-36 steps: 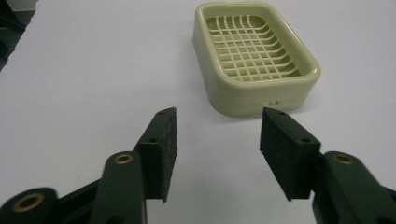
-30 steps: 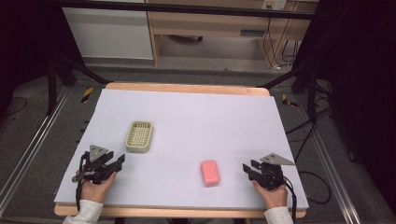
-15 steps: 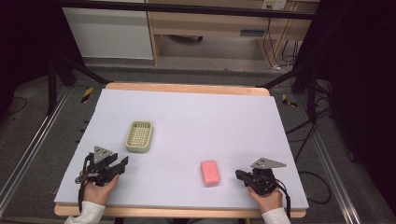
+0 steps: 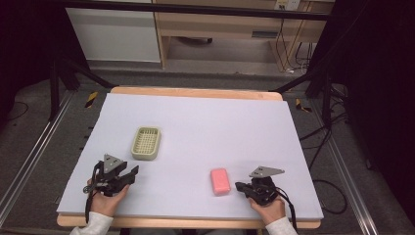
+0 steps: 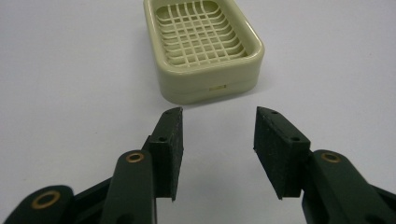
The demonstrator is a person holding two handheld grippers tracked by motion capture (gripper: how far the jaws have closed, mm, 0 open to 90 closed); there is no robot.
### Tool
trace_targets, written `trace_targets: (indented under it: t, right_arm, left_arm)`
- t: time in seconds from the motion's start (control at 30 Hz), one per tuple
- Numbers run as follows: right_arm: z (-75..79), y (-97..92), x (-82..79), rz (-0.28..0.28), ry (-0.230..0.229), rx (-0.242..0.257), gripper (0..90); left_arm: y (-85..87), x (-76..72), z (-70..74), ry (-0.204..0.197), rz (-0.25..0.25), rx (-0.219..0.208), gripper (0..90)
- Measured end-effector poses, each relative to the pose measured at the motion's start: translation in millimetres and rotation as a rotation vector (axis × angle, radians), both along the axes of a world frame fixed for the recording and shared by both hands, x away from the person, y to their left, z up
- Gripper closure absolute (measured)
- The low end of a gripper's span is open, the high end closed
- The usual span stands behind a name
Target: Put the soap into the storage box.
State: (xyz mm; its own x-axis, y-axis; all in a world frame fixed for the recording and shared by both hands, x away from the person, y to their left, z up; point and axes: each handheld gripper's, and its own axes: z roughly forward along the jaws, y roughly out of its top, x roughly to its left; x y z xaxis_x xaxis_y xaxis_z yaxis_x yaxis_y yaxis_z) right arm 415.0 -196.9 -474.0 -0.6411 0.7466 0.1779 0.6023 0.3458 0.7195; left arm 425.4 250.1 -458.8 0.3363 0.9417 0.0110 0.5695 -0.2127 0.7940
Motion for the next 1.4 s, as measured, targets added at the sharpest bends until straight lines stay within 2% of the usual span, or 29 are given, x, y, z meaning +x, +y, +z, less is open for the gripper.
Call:
trace_targets:
  t: [0.07, 0.2, 0.23, 0.37, 0.47, 0.73, 1.07, 1.23, 1.27, 1.3, 1.33, 1.37, 1.4]
  right_arm:
    - [-1.6, 9.9, 3.2, 0.014, 0.005, -0.015, 90.0]
    - [-3.3, 15.9, 5.9, 0.016, -0.001, -0.045, 90.0]
    - [-3.2, 16.7, 5.7, 0.012, 0.008, -0.038, 90.0]
    - [-2.9, 16.9, 5.4, 0.02, -0.003, -0.043, 90.0]
    - [-2.5, 17.9, 4.7, 0.027, 0.005, -0.012, 90.0]
    - [-4.7, 33.1, 1.9, 0.088, 0.019, -0.001, 90.0]
    - [-5.6, 39.7, 1.0, 0.104, 0.017, 0.005, 90.0]
    - [-1.3, 29.8, -1.1, 0.071, -0.01, 0.014, 87.6]
    - [1.8, 20.7, -1.2, 0.034, -0.031, 0.02, 85.8]
    - [1.8, 20.7, -1.2, 0.034, -0.031, 0.02, 85.8]
    - [4.0, 9.6, 0.8, -0.019, -0.051, 0.013, 81.3]
    - [4.0, 9.6, 0.8, -0.019, -0.051, 0.013, 81.3]
    - [5.5, -0.9, 3.3, -0.065, -0.07, 0.0, 76.6]
  left_arm:
    - [-1.9, -0.5, 0.1, -0.002, -0.004, 0.005, 52.1]
    - [-3.1, -0.7, 0.8, -0.002, -0.009, 0.007, 52.1]
    - [-3.1, -0.7, 0.8, -0.002, -0.009, 0.007, 52.2]
    - [-3.3, -0.6, 0.6, -0.002, -0.008, 0.011, 52.1]
    - [-3.3, -0.5, 0.4, -0.001, -0.008, 0.012, 52.0]
    - [-2.9, -0.2, 0.2, 0.003, -0.01, 0.008, 51.7]
    - [-2.6, -0.1, 1.3, 0.004, -0.015, 0.005, 51.6]
    - [-3.5, 0.9, 4.1, 0.006, -0.027, -0.003, 48.1]
    - [-4.7, 2.0, 5.9, 0.003, -0.034, -0.011, 47.3]
    - [-4.7, 2.0, 5.9, 0.003, -0.034, -0.011, 46.5]
    - [-6.8, 2.6, 7.8, 0.01, -0.042, -0.019, 45.5]
    - [-6.8, 2.6, 7.8, 0.01, -0.042, -0.019, 44.3]
    - [-8.1, 3.1, 8.8, 0.01, -0.047, -0.022, 43.4]
